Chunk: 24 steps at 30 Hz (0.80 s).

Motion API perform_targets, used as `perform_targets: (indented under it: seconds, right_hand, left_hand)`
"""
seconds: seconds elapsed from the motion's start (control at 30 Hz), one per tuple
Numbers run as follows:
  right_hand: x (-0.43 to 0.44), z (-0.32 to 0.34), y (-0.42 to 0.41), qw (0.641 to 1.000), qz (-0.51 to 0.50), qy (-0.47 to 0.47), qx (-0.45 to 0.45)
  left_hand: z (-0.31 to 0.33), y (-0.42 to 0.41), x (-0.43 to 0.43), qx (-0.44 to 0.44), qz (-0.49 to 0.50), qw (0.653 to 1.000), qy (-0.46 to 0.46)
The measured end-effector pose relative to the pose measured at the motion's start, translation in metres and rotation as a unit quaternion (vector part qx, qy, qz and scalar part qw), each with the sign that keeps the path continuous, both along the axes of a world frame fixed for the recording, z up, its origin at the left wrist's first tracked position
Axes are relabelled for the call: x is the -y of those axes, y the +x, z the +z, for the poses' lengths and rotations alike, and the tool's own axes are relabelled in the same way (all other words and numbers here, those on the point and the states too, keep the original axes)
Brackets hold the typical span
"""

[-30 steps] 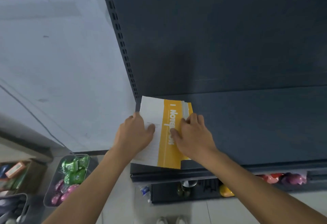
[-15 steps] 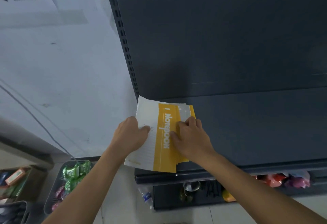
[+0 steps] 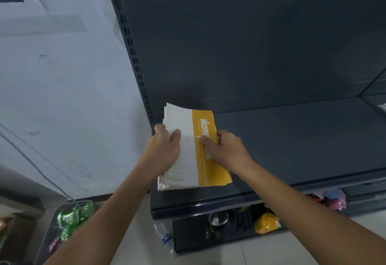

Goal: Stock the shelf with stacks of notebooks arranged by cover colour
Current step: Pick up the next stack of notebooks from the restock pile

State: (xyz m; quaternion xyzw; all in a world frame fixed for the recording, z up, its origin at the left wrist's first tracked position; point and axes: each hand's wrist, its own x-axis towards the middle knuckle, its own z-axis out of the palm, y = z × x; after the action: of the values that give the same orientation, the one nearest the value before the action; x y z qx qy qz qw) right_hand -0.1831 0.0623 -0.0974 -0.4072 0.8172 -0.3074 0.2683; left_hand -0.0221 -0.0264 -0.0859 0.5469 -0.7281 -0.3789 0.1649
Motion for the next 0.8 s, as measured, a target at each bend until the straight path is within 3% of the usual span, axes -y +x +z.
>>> perform_targets:
  seconds: [0.1,0.2,0.53,0.8]
  right_hand:
    - [-0.020,0.004,-0.022,0.999,-0.038,-0.001,-0.013]
    - [-0.040,0.012,-0.049,0.997,-0.073,-0.006,0.001]
    - [-0.121,0.030,-0.164,0.991,-0.122,0.019,-0.057]
    - [-0.215,0.021,-0.291,0.977,-0.132,0.066,-0.157]
  left_hand:
    - [-0.001,-0.022,-0.004,0.074,-0.062,0.992,-0.085]
    - [0.004,-0.047,-0.007,0.089,-0.103,0.981,-0.141]
    - [0.014,-0.178,-0.066,0.095,-0.200,0.960,-0.172]
    - [0.019,-0.319,-0.161,0.119,-0.251,0.940,-0.199]
